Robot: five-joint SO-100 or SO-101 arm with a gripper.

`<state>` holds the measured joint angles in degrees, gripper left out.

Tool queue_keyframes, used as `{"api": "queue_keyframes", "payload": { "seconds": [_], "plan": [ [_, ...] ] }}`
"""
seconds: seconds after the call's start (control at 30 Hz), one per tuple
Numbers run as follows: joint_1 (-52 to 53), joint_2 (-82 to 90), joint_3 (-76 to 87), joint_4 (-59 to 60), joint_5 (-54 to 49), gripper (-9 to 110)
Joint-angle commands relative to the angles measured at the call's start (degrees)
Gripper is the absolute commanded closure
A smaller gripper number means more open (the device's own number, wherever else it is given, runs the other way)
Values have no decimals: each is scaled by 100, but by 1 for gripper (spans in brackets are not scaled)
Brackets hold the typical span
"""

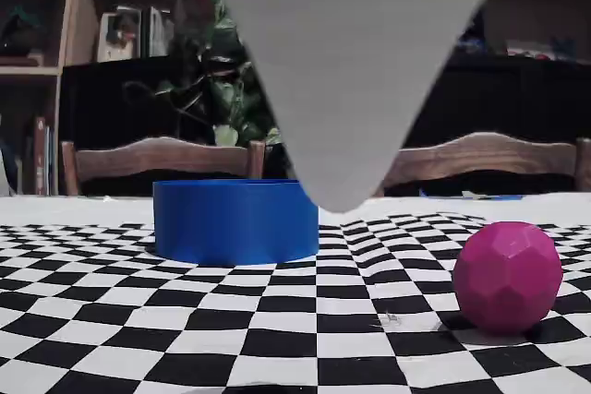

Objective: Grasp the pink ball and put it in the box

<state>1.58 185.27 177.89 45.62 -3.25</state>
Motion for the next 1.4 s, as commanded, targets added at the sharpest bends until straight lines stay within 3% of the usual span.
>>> {"api": "queue_keyframes", "payload": {
  "seconds": [0.0, 0.93, 1.17, 1.37],
  "plan": [
    [26, 105, 44, 35, -9, 101],
    [35, 70, 44, 18, -18, 101],
    [44, -62, 44, -765, -97, 101],
    [79, -185, 44, -1477, -923, 89]
  ]
}}
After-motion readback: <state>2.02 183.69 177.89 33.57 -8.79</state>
